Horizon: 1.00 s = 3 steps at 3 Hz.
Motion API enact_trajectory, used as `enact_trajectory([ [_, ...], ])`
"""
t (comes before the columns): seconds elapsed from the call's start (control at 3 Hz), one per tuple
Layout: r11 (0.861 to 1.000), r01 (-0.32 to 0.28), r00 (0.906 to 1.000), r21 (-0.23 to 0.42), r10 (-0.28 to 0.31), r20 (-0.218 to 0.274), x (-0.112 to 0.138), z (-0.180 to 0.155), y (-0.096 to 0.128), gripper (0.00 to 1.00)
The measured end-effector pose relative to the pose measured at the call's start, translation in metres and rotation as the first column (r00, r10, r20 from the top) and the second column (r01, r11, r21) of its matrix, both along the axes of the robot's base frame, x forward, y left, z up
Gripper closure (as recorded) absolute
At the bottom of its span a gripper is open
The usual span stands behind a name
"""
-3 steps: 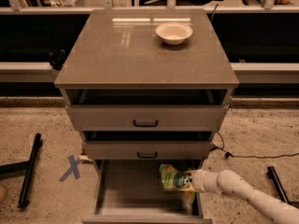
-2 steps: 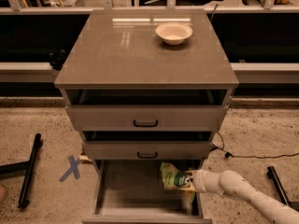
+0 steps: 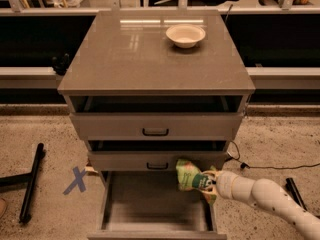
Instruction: Pick green rice chip bag from bottom drawer and place on counter
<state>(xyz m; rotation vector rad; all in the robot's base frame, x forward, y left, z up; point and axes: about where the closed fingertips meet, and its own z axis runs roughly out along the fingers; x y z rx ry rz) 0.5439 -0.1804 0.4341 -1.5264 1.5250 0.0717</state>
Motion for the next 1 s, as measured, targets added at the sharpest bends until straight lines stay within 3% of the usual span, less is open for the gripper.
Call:
enact_trajectory([
  [0.33,0.999,-0.026,0.9927,-0.042,0.031,0.116,0.000,0.088,0.008,1.00],
  [0.67,0.999,-0.026,0.9927,-0.042,0.031,0.116,0.000,0.088,0.008,1.00],
  [1.0,0.999,-0.039,0.9850,-0.021,0.042,0.168,-0.006,0.120,0.003,1.00],
])
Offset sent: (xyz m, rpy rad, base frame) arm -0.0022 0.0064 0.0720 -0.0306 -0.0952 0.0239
